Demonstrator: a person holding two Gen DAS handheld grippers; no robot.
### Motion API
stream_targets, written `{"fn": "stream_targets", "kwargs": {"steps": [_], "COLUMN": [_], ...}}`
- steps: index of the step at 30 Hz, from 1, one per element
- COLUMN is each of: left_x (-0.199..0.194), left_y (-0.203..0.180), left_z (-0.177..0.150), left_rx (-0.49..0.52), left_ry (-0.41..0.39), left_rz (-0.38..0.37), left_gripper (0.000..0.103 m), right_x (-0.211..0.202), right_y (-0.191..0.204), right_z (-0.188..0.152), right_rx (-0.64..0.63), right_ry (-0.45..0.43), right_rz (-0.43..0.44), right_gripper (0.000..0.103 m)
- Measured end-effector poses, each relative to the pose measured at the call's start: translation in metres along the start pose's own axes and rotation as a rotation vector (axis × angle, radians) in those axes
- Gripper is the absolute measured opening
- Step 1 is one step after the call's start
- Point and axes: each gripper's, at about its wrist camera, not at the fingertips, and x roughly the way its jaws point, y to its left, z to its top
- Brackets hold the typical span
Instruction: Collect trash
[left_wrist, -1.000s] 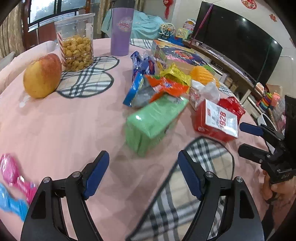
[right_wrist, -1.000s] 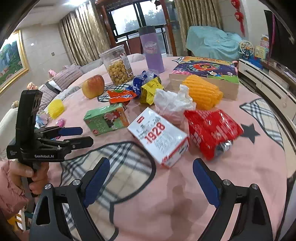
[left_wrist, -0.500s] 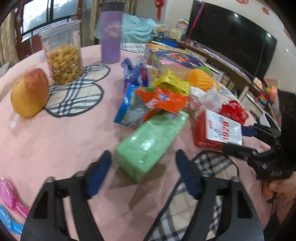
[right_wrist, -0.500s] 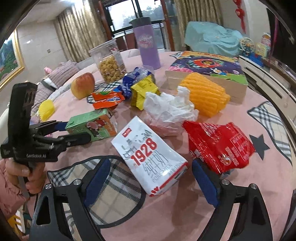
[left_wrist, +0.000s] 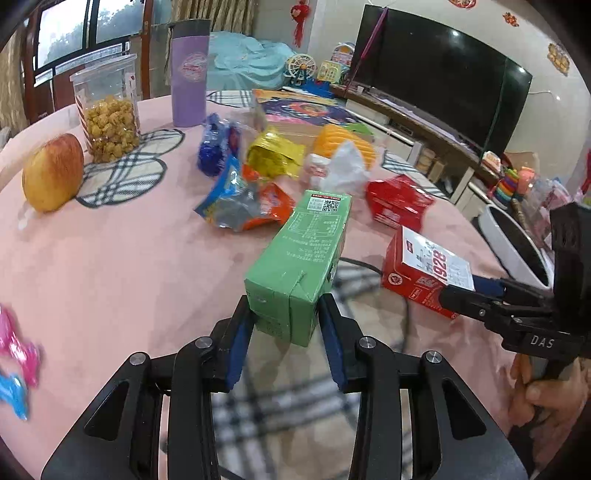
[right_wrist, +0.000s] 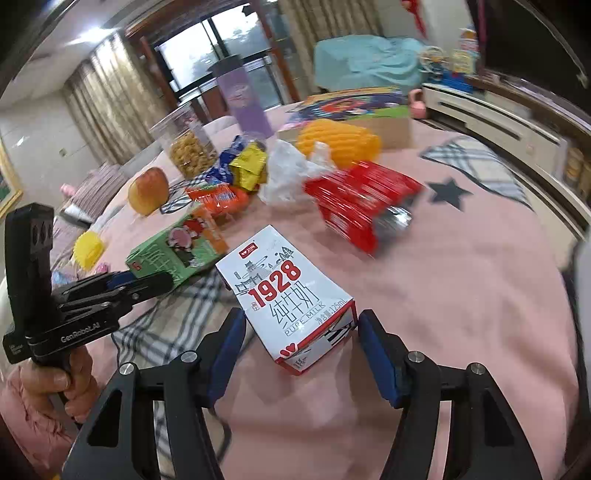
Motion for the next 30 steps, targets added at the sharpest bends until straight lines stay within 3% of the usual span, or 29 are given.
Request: {"fn": "stream_targets", "kwargs": {"steps": [10,30], "left_x": [-0.005,0.000], "left_y": [-0.051,-0.141], "left_z": [-0.020,-0.020], "left_rx": [0.021,0.139], "left_ry": [0.019,0.035], "left_rz": [-0.074,-0.176], "left_gripper": [0.035,0.035], "right_x": [-0.053,-0.119], "right_y": [-0.024,-0.069], "right_z": [-0.032,-0.057], "right_rx": [0.133,0.269], "right_ry": [-0.080,-0.199], "right_rz": [-0.059,-0.148], "right_gripper": [0.063,0.062]}}
